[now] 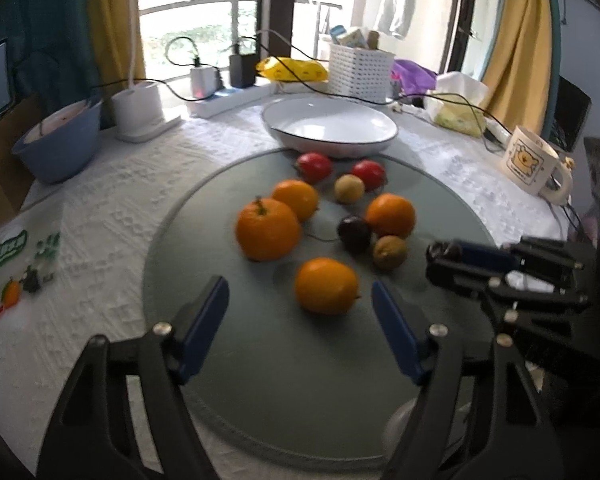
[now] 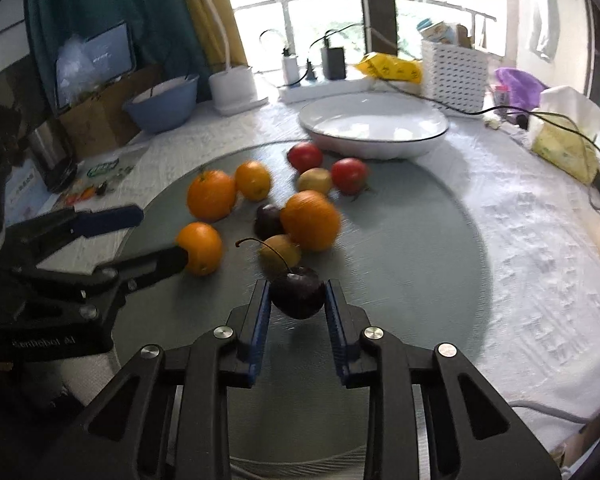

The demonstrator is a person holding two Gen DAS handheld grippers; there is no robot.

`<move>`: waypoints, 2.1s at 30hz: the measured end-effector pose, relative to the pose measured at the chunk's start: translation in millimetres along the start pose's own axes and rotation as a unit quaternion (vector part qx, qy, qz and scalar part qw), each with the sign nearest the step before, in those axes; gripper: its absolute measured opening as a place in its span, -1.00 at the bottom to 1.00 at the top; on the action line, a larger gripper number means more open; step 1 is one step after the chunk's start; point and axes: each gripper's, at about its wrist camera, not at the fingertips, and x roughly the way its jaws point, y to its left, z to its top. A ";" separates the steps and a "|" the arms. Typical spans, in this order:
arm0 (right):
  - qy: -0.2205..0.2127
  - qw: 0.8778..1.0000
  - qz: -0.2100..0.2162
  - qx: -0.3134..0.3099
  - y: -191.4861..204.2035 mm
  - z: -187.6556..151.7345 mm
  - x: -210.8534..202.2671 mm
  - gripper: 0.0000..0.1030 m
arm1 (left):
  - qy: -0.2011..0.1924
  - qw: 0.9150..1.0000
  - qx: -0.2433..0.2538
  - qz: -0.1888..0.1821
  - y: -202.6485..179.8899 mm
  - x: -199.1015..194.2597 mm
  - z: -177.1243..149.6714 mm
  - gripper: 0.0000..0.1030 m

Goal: Organize fruits
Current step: 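Lift the dark plum with the right gripper while the left gripper grasps an orange, then carry plum and orange over the white plate and open both grippers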

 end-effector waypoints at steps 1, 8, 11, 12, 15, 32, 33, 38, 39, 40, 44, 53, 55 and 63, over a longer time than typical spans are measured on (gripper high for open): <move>-0.005 1.000 -0.001 0.004 -4.7 1.0 -3.1 -0.43 | 0.003 1.000 0.003 -0.001 -2.8 2.6 0.6 0.44; -0.016 1.000 -0.007 0.020 -25.7 3.3 -10.4 -0.43 | 0.037 0.999 0.015 -0.007 -16.4 24.5 5.3 0.02; -0.021 0.999 -0.007 0.023 -31.4 4.7 -11.8 -0.43 | 0.045 0.999 0.017 0.000 -19.4 30.1 5.3 -0.17; -0.023 0.999 -0.007 0.024 -32.8 5.6 -12.2 -0.43 | 0.045 0.999 0.017 0.004 -19.4 30.4 6.1 -0.23; -0.027 0.999 -0.009 0.023 -37.7 9.3 -12.7 -0.43 | 0.044 0.999 0.014 0.003 -19.2 30.0 10.0 -0.25; -0.053 0.998 -0.023 0.018 -51.6 50.8 -10.7 -0.43 | -0.006 1.000 0.027 -0.004 -19.1 13.6 59.9 -0.25; -0.053 0.998 -0.024 0.018 -52.6 53.7 -9.7 -0.43 | -0.007 1.000 0.028 -0.005 -17.8 14.7 63.1 -0.25; -0.055 0.998 -0.030 0.017 -58.9 66.5 -3.2 -0.43 | -0.011 0.999 0.033 -0.009 -13.6 21.3 78.2 -0.25; -0.055 0.998 -0.030 0.018 -59.7 69.0 -1.7 -0.43 | -0.013 0.999 0.038 -0.010 -13.4 22.7 81.4 -0.25; -0.055 0.998 -0.031 0.018 -61.0 72.4 0.4 -0.43 | -0.014 0.999 0.041 -0.010 -13.6 23.9 84.0 -0.25; -0.055 0.998 -0.035 0.013 -63.4 85.7 8.8 -0.43 | -0.022 0.999 0.047 -0.017 -10.1 30.6 99.0 -0.25; -0.049 0.998 -0.040 0.002 -71.9 113.2 35.1 -0.43 | -0.027 0.998 0.038 -0.045 1.8 53.4 129.9 -0.25; -0.046 0.998 -0.040 0.000 -73.9 118.7 42.0 -0.43 | -0.022 0.998 0.033 -0.044 5.5 61.3 137.2 -0.25; -0.033 0.999 -0.042 0.000 -85.0 137.1 71.7 -0.43 | 0.008 0.998 0.017 -0.058 17.2 102.0 162.3 -0.25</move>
